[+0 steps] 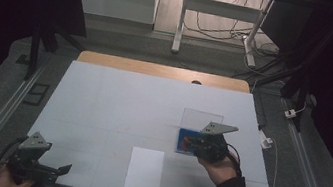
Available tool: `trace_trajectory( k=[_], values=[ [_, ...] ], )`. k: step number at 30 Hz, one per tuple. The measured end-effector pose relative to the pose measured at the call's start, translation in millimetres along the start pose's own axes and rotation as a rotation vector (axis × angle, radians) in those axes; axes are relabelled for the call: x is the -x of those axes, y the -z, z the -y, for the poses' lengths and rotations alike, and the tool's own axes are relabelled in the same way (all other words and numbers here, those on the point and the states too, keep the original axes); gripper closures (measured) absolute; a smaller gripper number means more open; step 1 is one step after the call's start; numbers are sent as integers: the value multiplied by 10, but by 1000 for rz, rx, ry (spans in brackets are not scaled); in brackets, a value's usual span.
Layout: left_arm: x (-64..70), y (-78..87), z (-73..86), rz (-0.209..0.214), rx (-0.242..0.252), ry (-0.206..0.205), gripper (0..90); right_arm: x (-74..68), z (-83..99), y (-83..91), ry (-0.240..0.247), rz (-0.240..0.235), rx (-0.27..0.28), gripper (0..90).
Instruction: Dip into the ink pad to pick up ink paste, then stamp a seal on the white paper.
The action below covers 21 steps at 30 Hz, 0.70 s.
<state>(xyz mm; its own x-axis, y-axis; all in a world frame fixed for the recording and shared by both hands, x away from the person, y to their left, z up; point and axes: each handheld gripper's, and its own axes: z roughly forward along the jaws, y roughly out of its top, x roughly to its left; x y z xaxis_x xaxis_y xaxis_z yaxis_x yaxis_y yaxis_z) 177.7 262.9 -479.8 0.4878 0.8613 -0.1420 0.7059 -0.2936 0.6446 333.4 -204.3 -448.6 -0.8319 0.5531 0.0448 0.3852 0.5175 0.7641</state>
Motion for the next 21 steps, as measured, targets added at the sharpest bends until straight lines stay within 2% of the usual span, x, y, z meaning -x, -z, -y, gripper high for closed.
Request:
trace_trajectory(
  k=[21],
  values=[
    [-2,1,2,1,1,4,10,-262,-56,-153,51,-77,-18,802]
  ],
)
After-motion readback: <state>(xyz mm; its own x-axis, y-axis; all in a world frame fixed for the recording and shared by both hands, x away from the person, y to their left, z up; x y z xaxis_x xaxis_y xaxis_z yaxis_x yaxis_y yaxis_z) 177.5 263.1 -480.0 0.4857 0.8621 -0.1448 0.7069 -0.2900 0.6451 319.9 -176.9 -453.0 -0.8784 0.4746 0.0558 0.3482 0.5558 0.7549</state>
